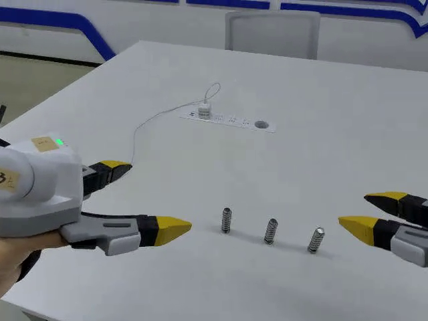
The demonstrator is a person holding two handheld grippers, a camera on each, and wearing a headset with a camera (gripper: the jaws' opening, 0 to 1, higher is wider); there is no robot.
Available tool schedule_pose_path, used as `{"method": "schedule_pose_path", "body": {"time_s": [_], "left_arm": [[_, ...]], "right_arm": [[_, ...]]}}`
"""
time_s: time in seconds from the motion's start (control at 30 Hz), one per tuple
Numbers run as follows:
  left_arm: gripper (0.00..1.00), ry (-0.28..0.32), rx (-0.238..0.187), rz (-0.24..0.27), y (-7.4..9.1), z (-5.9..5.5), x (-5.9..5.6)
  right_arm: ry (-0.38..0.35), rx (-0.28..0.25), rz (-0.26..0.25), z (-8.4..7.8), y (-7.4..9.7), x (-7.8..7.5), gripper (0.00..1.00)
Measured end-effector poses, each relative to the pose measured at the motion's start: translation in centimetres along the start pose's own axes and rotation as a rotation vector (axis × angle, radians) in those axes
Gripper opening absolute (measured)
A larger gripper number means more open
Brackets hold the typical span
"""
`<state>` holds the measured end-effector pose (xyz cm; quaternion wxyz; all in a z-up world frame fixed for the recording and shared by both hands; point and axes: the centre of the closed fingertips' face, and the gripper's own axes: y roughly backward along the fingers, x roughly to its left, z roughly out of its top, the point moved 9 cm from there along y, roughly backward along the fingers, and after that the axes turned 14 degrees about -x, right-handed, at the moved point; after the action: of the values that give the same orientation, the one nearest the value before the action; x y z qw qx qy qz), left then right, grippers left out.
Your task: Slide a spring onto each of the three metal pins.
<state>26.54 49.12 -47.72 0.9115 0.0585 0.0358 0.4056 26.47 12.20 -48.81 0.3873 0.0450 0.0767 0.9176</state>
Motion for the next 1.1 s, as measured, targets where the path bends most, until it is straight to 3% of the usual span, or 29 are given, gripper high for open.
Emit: {"method": "schedule_pose_path", "body": {"time_s": [0.2,0.3,0.33,0.5,0.63,0.8,1.1], "left_arm": [[0.94,-0.022,0.038,-0.009,0.1,-1.0,-0.4],[0.96,-0.080,0.109,-0.026,0.2,-1.5,-0.4],[0.98,-0.089,0.113,-0.028,0.1,-1.5,-0.4],[0.99,-0.069,0.090,-0.030,0.2,-1.4,-0.4],[0.99,-0.064,0.109,-0.021,0.5,-1.6,-0.3],[1.00,-0.008,0.053,0.009,1.0,-0.9,-0.2],[0.98,-0.016,0.072,0.014,1.5,-1.3,-0.4]], "right_arm": [[-0.011,0.007,0.022,-1.0,1.6,0.9,0.49],[0.002,0.025,0.060,-1.3,2.2,1.5,0.54],[0.009,0.033,0.066,-1.3,2.3,1.7,0.55],[0.066,0.065,0.087,-1.2,2.4,1.9,0.60],[0.087,0.077,0.096,-1.0,2.1,2.1,0.65],[0.107,0.086,0.107,-1.2,1.8,2.7,0.71],[0.131,0.131,0.117,-2.1,2.2,2.8,0.75]]}}
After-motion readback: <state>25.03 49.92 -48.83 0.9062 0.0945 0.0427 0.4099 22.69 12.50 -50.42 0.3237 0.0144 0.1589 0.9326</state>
